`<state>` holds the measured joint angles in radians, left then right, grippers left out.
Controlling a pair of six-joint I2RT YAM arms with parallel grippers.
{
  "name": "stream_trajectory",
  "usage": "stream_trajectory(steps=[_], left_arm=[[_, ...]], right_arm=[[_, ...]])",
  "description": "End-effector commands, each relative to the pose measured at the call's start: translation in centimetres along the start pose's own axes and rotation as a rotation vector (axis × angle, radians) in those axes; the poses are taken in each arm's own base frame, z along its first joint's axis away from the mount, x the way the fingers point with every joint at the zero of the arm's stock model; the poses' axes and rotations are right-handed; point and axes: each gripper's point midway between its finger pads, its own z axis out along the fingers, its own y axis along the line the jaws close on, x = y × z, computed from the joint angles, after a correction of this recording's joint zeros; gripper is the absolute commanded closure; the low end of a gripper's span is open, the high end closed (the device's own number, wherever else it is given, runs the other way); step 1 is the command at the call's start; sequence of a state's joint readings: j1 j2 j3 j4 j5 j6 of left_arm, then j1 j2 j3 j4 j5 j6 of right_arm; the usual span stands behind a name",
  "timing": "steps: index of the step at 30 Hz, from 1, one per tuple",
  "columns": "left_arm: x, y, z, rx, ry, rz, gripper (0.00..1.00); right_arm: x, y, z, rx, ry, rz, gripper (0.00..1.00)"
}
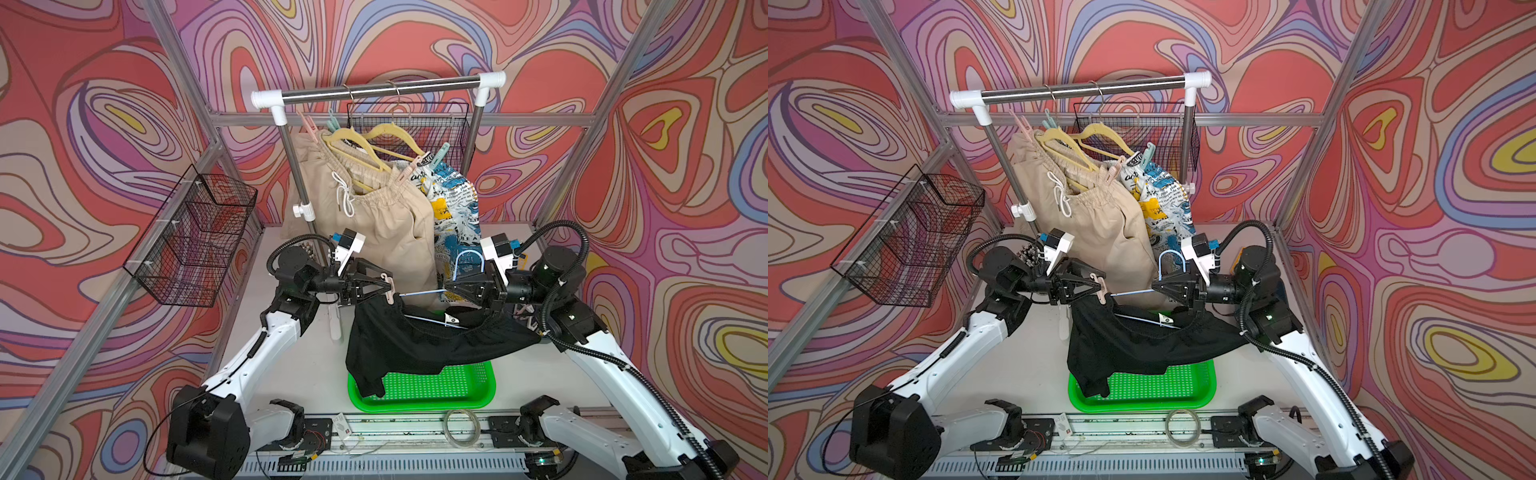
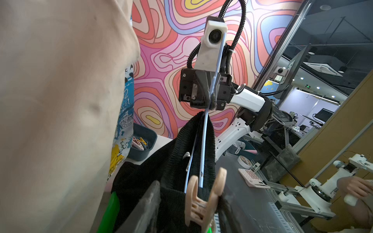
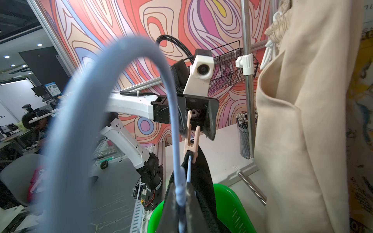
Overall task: Remove the clothespins securing shorts to the hanger
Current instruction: Remove the clothespin from the hanger.
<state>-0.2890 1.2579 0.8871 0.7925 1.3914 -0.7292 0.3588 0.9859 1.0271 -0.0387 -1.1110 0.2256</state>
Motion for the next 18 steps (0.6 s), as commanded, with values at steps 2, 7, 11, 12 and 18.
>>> stream_trajectory(steps=[2, 7, 11, 12, 18], left_arm=[[-2.5, -1.9, 0.3, 0.101, -0.033, 0.09, 0.6], [-1.6, -2.1, 0.7, 0.128, 0.005, 0.09, 0.62], [-1.6, -3.0, 0.6, 0.138, 0.018, 0.096, 0.61], [-1.6, -3.1, 0.6, 0.14, 0.02, 0.093, 0.61], [-0.4, -3.6, 0.8, 0.154, 0.039, 0.058, 0.63]], right_arm=[[-0.5, 1.1, -0.3, -0.046, -0.011, -0.034, 1.0], [-0.5, 1.1, -0.3, -0.04, -0.015, -0.038, 1.0], [-0.4, 1.0, -0.4, -0.035, -0.015, -0.039, 1.0], [-0.4, 0.9, -0.4, -0.034, -0.015, -0.039, 1.0], [-0.7, 1.0, -0.6, -0.034, -0.023, -0.047, 1.0]])
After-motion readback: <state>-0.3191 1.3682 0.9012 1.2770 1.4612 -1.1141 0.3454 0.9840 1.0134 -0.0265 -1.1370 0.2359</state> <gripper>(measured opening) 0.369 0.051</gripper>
